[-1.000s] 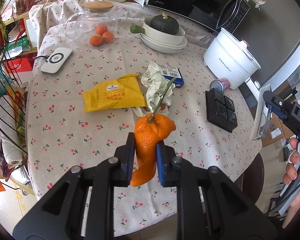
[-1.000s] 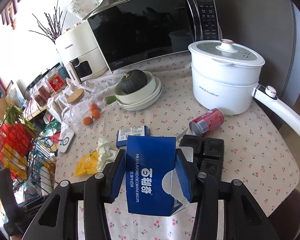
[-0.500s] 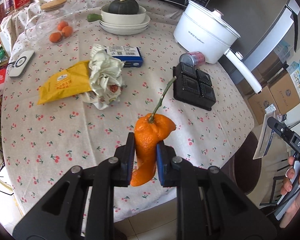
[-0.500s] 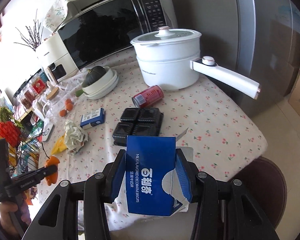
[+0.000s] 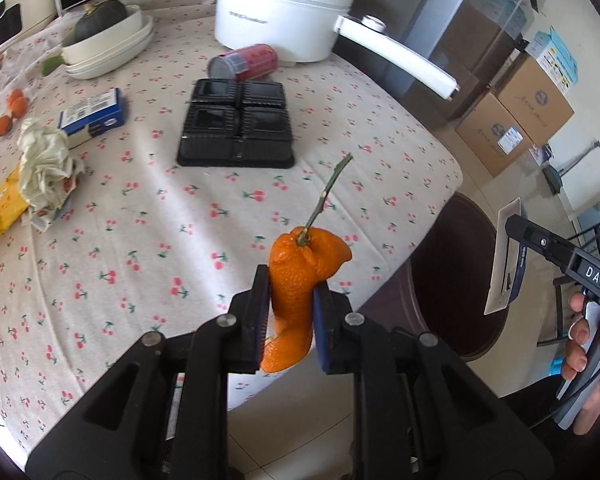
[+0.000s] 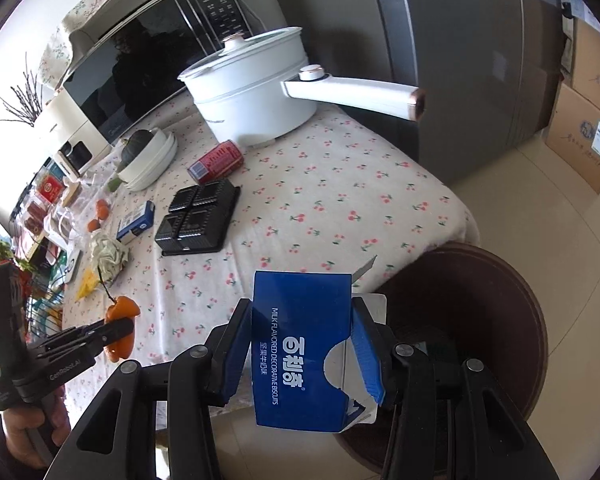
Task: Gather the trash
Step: 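Carry peel and biscuit box over the brown bin and open the left gripper, then open the right gripper over the bin to drop the biscuit box, then move both tools back over the table toward the remaining trash, then grasp the black plastic tray with the right gripper while the left gripper grasps the crumpled white paper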
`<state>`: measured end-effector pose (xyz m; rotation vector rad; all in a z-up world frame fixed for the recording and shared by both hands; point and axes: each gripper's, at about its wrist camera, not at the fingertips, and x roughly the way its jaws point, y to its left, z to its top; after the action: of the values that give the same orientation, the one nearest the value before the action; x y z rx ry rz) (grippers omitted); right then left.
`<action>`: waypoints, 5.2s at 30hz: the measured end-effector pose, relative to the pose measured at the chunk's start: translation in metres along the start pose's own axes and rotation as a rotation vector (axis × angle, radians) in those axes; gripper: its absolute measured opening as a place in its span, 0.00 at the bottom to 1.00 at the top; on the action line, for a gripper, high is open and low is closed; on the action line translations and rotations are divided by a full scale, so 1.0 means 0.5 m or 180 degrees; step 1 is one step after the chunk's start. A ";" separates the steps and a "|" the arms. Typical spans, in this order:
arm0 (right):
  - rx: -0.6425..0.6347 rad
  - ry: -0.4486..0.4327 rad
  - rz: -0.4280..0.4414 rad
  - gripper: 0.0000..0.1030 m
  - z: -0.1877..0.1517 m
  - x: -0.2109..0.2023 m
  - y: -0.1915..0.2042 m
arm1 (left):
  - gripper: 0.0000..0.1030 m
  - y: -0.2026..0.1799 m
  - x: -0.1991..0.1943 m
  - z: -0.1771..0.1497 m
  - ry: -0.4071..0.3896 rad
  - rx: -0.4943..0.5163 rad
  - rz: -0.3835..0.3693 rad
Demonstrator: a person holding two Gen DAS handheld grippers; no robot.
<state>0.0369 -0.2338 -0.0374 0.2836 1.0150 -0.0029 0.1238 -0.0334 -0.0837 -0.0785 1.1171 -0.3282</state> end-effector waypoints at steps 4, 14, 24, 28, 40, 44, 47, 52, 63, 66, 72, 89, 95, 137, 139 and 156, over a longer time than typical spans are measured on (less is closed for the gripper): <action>0.0130 -0.0005 -0.0107 0.48 -0.019 -0.024 -0.071 | 0.21 -0.068 0.026 0.000 0.0056 0.0228 -0.0074; 0.0424 0.0003 -0.0330 0.48 -0.060 -0.076 -0.207 | 0.21 -0.201 0.092 -0.012 0.0243 0.0570 -0.0400; 0.0565 0.0095 -0.0455 0.48 -0.086 -0.077 -0.272 | 0.21 -0.276 0.121 -0.006 0.0101 0.0818 -0.0706; 0.0554 0.0135 -0.0471 0.48 -0.089 -0.070 -0.278 | 0.36 -0.285 0.129 -0.002 0.0043 0.0899 -0.0712; 0.0499 0.0169 -0.0436 0.48 -0.079 -0.047 -0.259 | 0.82 -0.220 0.094 0.003 -0.0206 0.0700 -0.0206; 0.0448 0.0208 -0.0440 0.48 -0.075 -0.033 -0.242 | 0.86 -0.185 0.072 0.002 -0.0250 0.0607 -0.0100; 0.0430 0.0232 -0.0445 0.48 -0.071 -0.023 -0.230 | 0.89 -0.158 0.055 0.003 -0.0294 0.0510 -0.0063; 0.0517 0.0183 -0.0505 0.73 -0.064 -0.017 -0.216 | 0.91 -0.113 0.030 0.000 -0.0340 0.0346 0.0005; 0.0561 0.0091 -0.0296 1.00 -0.035 -0.008 -0.147 | 0.97 -0.003 -0.029 -0.005 -0.0418 -0.0009 0.0205; 0.0448 0.0053 -0.0300 1.00 -0.024 -0.003 -0.112 | 0.98 0.040 -0.046 -0.007 -0.0447 -0.0147 0.0293; 0.0170 0.0059 -0.0294 1.00 -0.006 0.021 -0.030 | 0.99 0.144 -0.084 -0.012 -0.0542 -0.0531 0.0491; -0.0405 0.0151 -0.0152 1.00 0.030 0.136 0.236 | 0.99 0.352 -0.163 -0.055 -0.0680 -0.1308 0.0879; -0.0516 0.0188 -0.0183 1.00 0.045 0.189 0.326 | 0.99 0.403 -0.176 -0.066 -0.0696 -0.1469 0.0928; -0.0963 0.0688 0.0344 0.51 0.175 0.388 0.488 | 0.99 0.546 -0.071 0.006 -0.0276 -0.1950 0.0873; -0.1035 0.0664 0.0255 0.51 0.171 0.392 0.493 | 0.99 0.541 -0.067 0.011 -0.0279 -0.1928 0.0862; -0.1521 0.0402 -0.0275 0.48 0.137 0.397 0.503 | 0.75 0.487 -0.033 0.073 -0.0513 -0.1626 0.0585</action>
<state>0.2332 0.0177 -0.1111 -0.1985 1.1195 0.1789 0.2034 0.1987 -0.1081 -0.4437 1.0169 0.1324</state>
